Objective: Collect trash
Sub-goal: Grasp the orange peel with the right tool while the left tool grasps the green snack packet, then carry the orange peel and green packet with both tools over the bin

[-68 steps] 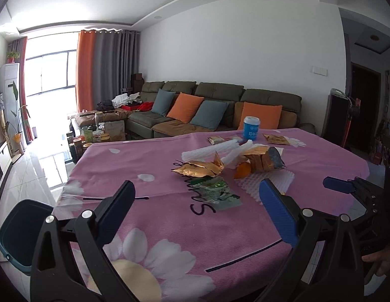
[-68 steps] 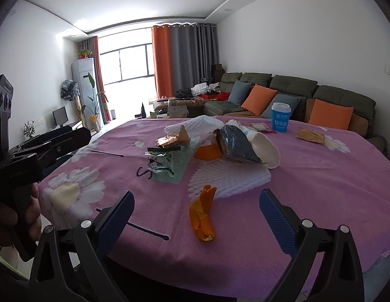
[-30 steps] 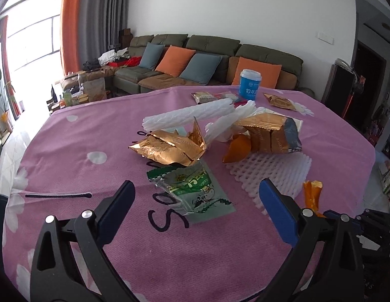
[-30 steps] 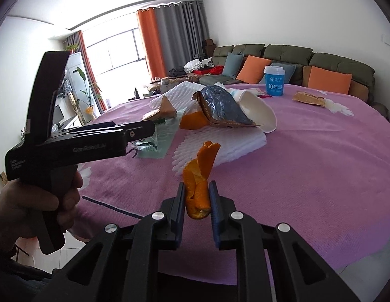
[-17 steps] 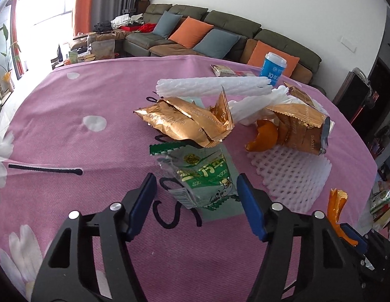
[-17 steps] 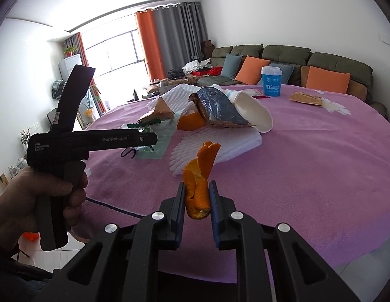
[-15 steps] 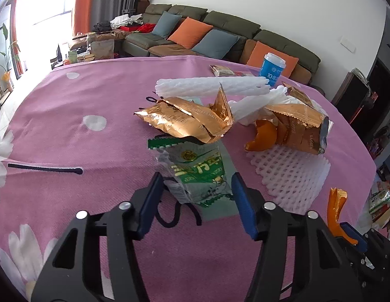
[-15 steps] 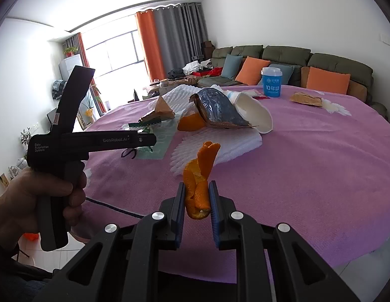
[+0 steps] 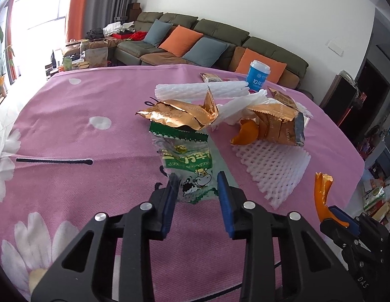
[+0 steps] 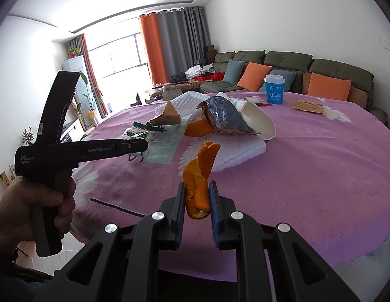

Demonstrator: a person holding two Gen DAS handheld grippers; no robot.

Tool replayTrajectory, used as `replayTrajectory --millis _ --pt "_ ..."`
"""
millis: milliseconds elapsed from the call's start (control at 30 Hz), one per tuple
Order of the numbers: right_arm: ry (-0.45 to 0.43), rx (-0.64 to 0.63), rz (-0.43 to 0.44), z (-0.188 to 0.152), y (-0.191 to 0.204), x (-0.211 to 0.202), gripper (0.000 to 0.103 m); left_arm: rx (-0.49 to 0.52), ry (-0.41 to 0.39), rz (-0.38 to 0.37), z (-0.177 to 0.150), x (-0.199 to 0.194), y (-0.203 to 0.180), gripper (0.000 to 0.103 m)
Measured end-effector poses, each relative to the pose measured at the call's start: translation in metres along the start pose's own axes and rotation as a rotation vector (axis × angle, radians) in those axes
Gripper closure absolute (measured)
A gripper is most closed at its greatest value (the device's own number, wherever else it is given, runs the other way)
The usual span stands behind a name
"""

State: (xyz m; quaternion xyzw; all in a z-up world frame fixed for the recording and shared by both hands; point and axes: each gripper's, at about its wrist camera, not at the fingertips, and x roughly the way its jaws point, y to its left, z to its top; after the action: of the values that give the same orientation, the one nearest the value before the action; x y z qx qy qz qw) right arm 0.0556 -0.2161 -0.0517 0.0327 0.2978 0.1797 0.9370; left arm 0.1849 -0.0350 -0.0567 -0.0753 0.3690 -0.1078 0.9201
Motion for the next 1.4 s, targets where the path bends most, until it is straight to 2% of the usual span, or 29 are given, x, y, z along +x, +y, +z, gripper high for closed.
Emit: replayTrajectory --millis 467,900,1167,1400 --pt "-0.048 -0.052 0.034 0.016 0.023 -0.006 0.087 0.024 -0.12 0.032 -0.014 -0.075 0.019 0.071" --pt "-0.118 -0.111 0.098 0.047 0.053 -0.007 0.087 0.041 -0.245 0.08 -0.023 -0.133 0.033 0.071" --pt "-0.137 -0.171 0.209 0.074 0.09 0.015 0.087 0.018 -0.31 0.161 -0.023 -0.163 0.063 0.071" --pt "-0.095 -0.238 0.339 0.093 0.137 0.053 0.087 -0.046 -0.337 0.271 -0.03 -0.192 0.11 0.071"
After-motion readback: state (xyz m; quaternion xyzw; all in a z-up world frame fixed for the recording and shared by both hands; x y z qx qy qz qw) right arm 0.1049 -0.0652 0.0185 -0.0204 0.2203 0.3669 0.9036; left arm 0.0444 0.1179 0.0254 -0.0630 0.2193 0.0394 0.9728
